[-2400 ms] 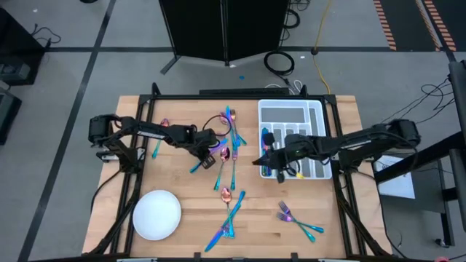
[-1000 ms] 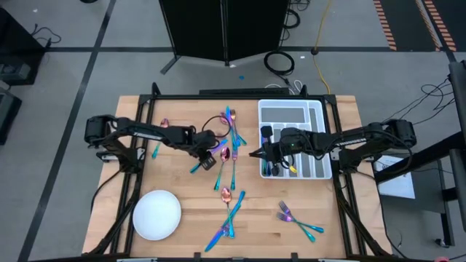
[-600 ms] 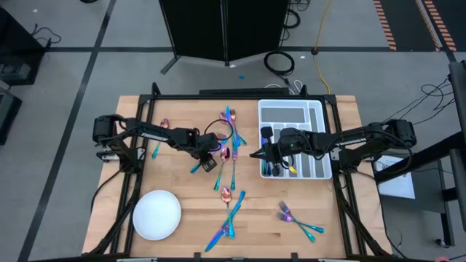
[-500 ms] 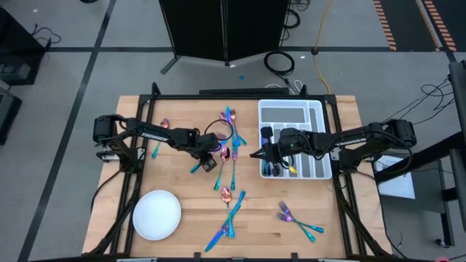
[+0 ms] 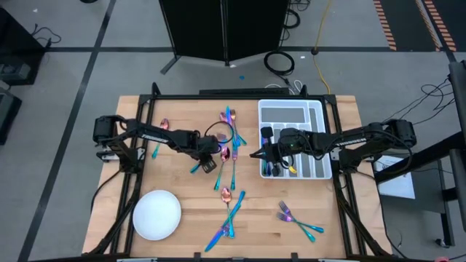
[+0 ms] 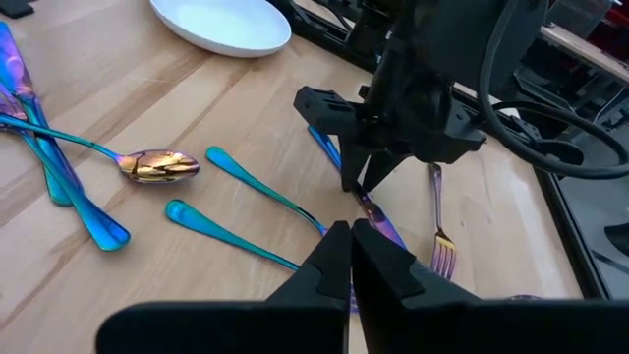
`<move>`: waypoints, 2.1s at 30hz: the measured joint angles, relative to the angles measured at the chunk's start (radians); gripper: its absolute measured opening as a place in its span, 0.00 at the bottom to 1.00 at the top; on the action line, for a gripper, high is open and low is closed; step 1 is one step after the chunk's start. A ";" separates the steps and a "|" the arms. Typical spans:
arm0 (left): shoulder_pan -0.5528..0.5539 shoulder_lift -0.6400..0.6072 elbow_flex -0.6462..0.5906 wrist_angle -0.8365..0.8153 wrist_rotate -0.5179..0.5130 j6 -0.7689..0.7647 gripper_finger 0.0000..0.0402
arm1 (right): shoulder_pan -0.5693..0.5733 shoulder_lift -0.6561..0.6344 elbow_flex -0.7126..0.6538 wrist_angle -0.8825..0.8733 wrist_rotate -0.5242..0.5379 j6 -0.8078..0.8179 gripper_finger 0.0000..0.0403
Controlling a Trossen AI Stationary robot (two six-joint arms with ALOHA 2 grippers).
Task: Sort silverware
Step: Put the blue knife into the utensil organizer
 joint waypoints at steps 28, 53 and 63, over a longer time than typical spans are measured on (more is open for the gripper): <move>-0.007 0.000 -0.002 -0.013 -0.007 -0.001 0.18 | 0.000 0.000 0.000 0.000 0.001 0.000 0.00; -0.008 0.001 -0.002 -0.011 -0.011 -0.002 0.17 | 0.000 0.000 0.000 0.000 0.000 0.000 0.00; -0.006 -0.009 -0.003 -0.011 -0.005 0.000 0.17 | 0.000 0.000 0.000 0.000 0.001 0.000 0.00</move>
